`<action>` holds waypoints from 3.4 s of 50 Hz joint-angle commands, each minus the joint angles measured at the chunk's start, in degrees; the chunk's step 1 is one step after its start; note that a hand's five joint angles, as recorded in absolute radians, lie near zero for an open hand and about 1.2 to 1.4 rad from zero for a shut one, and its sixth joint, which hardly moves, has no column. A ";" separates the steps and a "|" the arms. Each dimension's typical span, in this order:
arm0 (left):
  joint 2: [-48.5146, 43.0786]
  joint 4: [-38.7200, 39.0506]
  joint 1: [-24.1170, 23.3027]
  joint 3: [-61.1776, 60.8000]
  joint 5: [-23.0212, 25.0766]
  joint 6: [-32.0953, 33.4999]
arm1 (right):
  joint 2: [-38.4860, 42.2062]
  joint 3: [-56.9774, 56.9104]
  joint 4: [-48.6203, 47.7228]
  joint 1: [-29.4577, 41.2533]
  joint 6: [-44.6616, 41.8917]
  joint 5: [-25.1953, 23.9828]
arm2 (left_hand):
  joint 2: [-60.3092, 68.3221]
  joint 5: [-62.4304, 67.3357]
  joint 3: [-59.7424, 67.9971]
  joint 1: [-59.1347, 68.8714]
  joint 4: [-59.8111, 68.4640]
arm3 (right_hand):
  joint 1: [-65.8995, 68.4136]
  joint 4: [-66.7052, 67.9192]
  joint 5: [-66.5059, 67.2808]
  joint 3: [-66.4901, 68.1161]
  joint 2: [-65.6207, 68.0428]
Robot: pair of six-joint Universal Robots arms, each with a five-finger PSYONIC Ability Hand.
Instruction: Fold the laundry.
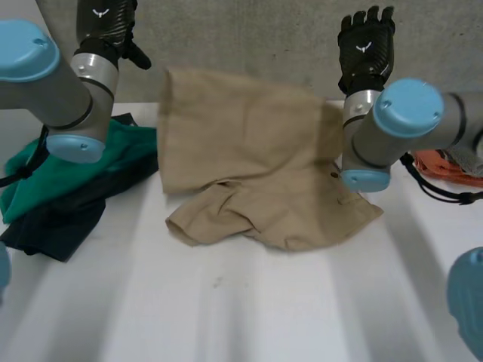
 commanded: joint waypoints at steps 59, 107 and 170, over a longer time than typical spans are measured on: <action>32.00 -2.36 -11.96 -56.38 -0.75 12.19 | -28.31 52.64 17.87 -14.09 -10.43 -31.39 | 64.01 63.46 63.23 68.20 63.97 | 65.09 62.82 63.84 63.07 64.57; 31.32 -3.67 -7.83 -74.93 7.42 15.70 | -18.92 43.85 18.05 0.23 -0.41 -16.19 | 28.20 27.65 27.42 32.40 28.17 | 65.09 62.82 63.84 63.07 64.57; 34.84 -32.08 -11.61 -64.57 -0.04 27.48 | -32.72 54.58 43.72 -1.35 -23.89 -18.39 | 64.01 63.46 63.23 68.20 63.97 | 65.09 62.82 63.84 63.07 64.57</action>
